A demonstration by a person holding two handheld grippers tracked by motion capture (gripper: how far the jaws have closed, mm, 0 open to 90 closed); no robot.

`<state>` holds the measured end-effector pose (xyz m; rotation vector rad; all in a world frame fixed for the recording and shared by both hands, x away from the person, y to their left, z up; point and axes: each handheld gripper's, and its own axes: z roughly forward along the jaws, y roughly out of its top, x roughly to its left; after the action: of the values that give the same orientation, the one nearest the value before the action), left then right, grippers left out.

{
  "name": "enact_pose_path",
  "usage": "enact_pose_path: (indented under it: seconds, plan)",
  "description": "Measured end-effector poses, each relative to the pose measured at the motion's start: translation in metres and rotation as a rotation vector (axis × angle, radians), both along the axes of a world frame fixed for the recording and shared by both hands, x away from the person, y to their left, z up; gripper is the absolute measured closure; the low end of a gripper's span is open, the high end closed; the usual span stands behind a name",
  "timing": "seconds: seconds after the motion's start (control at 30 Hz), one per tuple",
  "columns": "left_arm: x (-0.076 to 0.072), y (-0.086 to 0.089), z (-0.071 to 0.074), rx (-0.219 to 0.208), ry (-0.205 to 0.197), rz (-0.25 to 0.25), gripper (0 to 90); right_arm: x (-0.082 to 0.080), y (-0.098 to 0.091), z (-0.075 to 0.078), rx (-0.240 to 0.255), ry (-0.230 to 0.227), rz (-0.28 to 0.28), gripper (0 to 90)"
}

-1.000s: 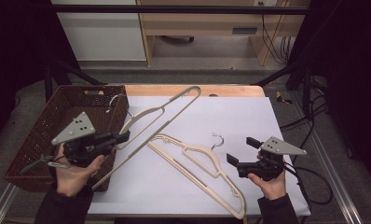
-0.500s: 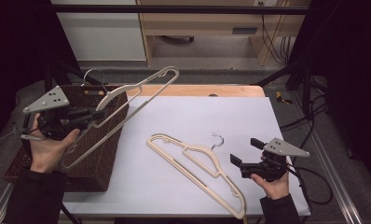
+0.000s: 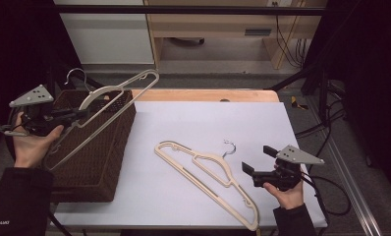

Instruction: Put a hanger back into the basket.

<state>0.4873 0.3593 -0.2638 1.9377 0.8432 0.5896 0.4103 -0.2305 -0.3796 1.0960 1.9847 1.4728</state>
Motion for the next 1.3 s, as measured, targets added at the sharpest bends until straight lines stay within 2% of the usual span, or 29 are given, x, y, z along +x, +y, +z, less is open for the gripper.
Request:
enact_pose_path:
  seconds: [0.13, 0.2, 0.27, 0.33, 0.57, 0.73, 0.87, 0.93, 0.97, 1.03, 1.2, 1.3]
  plan:
    - [0.006, 0.019, -0.008, 0.003, -0.004, 0.045, 86.4, 0.000, 0.000, 0.000, 0.000, 0.004, -0.001, 4.7]
    - [0.008, 0.030, -0.012, -0.021, -0.001, 0.069, 86.4, 0.000, -0.001, -0.001, -0.001, 0.005, -0.001, 4.7]
    - [0.011, 0.040, -0.017, -0.026, 0.011, 0.088, 86.4, 0.001, -0.001, -0.001, -0.001, 0.005, -0.001, 4.7]
    - [0.012, 0.050, -0.023, -0.002, 0.032, 0.107, 86.4, 0.001, -0.001, -0.001, -0.002, 0.006, -0.002, 4.7]
    - [0.013, 0.065, -0.036, -0.005, 0.064, 0.137, 86.4, 0.001, 0.000, -0.002, 0.000, 0.007, 0.002, 4.8]
    - [0.013, 0.073, -0.046, 0.002, 0.090, 0.154, 86.4, 0.001, 0.000, -0.002, -0.001, 0.005, -0.003, 4.8]
    - [0.010, 0.078, -0.052, 0.001, 0.110, 0.148, 86.4, 0.001, 0.000, -0.002, -0.004, 0.008, -0.002, 4.8]
    - [0.008, 0.081, -0.058, 0.027, 0.141, 0.159, 86.4, 0.001, 0.000, -0.002, -0.007, 0.009, 0.003, 4.8]
    - [0.008, 0.081, -0.058, 0.027, 0.141, 0.159, 86.4, 0.001, 0.000, -0.002, -0.002, 0.009, 0.000, 4.8]
    - [0.008, 0.081, -0.065, 0.048, 0.155, 0.171, 86.4, 0.001, 0.000, -0.002, -0.001, 0.009, 0.002, 4.8]
    - [0.011, 0.080, -0.083, 0.045, 0.186, 0.190, 86.1, 0.001, 0.001, -0.003, -0.016, 0.010, 0.007, 4.8]
    - [0.014, 0.078, -0.094, 0.070, 0.208, 0.212, 86.0, 0.002, 0.002, -0.004, -0.019, 0.012, 0.009, 4.8]
